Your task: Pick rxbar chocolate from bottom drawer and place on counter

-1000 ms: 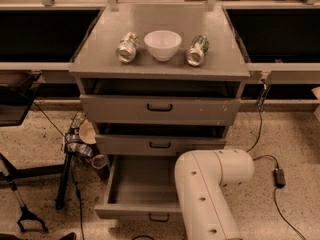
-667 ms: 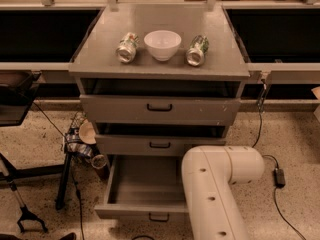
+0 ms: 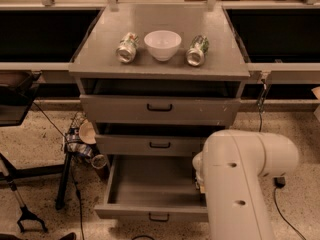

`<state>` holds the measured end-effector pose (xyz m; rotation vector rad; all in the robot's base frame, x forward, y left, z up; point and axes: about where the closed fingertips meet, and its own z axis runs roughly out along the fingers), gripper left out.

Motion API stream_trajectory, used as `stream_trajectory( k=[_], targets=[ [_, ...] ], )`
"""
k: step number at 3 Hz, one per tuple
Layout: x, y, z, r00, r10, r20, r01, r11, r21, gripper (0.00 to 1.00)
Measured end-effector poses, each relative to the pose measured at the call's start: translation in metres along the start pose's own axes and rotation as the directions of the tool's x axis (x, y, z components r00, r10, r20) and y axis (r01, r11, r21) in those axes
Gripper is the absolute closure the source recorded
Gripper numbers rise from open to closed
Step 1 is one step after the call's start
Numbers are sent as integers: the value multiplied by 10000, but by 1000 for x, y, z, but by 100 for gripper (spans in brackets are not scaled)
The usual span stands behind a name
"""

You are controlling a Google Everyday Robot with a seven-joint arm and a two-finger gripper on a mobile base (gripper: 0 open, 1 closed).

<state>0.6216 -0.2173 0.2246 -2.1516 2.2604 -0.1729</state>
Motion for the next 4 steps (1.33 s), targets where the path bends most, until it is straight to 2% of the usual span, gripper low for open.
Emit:
stream_trajectory(
  k=[2,3,4],
  targets=[
    [35,18,-135,9990,-244,-372,265,9981,560,100],
    [49,29,-207,9975,-452,-536,503,9938,991,100],
    [70,34,-287,9979,-391,-512,463,9880,1477,100]
  ],
)
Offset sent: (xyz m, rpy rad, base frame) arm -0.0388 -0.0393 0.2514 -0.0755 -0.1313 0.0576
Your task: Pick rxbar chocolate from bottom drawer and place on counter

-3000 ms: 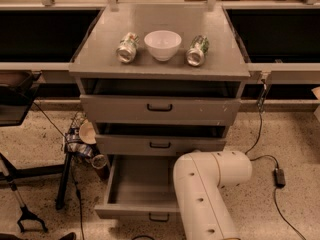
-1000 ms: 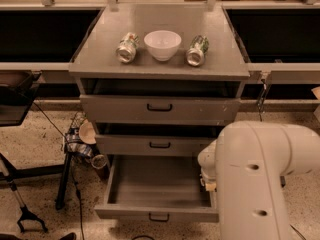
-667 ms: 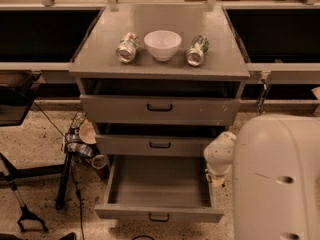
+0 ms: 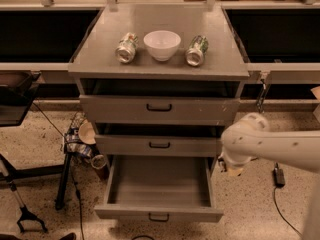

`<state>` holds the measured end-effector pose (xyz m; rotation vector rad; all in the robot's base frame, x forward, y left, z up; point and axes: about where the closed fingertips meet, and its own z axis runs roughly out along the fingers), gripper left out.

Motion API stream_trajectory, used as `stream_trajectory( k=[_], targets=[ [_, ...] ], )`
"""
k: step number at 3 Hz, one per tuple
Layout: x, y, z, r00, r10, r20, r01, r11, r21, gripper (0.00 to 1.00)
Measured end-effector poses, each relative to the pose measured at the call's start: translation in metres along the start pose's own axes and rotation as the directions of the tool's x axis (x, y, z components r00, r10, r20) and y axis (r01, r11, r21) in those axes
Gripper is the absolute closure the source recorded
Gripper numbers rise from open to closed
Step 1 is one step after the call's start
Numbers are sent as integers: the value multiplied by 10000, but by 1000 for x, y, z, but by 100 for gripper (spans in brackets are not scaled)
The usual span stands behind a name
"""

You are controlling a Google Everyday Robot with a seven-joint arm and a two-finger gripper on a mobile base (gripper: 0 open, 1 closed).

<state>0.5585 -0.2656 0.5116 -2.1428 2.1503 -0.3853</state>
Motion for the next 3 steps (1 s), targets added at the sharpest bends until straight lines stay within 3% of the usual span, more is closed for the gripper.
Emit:
stream_trajectory(
  k=[1,2,3],
  targets=[
    [28,-13,-92,9983,356,459,-380,9979,531,100],
    [29,-13,-92,9984,357,449,-380,9979,533,100],
    [23,-10,-93,9955,166,930,-235,9970,735,100]
  ],
)
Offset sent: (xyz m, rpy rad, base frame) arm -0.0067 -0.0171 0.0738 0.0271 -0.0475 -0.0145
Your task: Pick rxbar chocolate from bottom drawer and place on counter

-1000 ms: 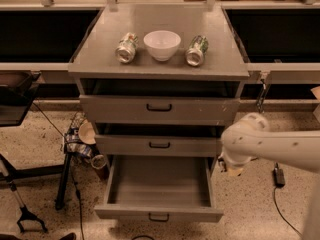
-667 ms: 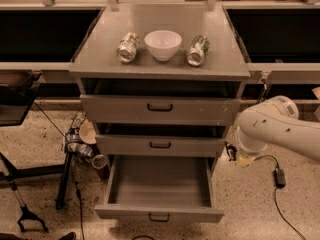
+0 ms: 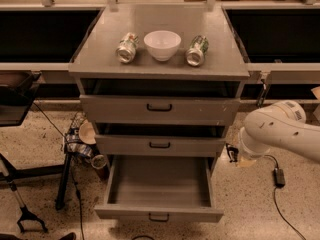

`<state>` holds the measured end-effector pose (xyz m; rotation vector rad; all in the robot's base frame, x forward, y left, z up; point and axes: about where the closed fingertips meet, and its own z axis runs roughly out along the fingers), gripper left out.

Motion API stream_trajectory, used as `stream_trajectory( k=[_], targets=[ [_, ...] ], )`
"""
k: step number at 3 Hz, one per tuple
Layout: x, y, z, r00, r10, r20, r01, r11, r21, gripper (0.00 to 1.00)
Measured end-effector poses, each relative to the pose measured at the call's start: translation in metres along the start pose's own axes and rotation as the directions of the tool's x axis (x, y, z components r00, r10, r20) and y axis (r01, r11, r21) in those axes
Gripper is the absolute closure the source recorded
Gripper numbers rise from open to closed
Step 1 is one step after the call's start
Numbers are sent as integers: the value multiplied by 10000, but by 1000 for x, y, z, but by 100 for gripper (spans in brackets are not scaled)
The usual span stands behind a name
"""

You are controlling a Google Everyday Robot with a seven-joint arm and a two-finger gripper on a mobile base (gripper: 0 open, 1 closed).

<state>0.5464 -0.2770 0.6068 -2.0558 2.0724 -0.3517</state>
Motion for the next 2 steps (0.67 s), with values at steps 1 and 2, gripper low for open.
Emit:
stream_trajectory(
  k=[1,2],
  targets=[
    [-17,-16,-61,9934,-394,1073,222,9874,1569,100],
    [-35,-40,-143,9832,-998,1526,455,9447,3247,100]
  ],
)
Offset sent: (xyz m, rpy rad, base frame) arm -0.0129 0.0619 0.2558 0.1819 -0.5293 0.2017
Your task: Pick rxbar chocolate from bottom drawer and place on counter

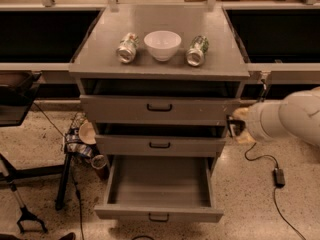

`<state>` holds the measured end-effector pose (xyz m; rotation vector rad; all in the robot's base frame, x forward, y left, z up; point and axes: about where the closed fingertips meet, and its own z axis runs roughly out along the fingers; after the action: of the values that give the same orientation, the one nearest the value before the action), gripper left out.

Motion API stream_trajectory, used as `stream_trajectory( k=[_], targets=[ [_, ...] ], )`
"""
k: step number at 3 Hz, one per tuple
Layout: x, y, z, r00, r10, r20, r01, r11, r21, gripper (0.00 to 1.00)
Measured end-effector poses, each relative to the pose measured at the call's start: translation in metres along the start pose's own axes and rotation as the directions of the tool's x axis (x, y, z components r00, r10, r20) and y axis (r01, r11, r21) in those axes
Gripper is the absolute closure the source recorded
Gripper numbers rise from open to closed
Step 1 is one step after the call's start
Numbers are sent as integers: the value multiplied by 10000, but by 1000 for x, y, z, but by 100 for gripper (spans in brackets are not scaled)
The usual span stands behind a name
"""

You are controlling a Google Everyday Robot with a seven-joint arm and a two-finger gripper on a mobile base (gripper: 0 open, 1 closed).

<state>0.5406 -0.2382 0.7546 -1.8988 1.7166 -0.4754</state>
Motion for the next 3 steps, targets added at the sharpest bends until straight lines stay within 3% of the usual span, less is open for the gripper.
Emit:
stream_trajectory(
  k=[1,3],
  targets=[
    [-18,-46,-65,9992,-337,213,302,9886,1473,100],
    [-17,-119,-144,9981,-528,321,405,9510,3065,100]
  ],
)
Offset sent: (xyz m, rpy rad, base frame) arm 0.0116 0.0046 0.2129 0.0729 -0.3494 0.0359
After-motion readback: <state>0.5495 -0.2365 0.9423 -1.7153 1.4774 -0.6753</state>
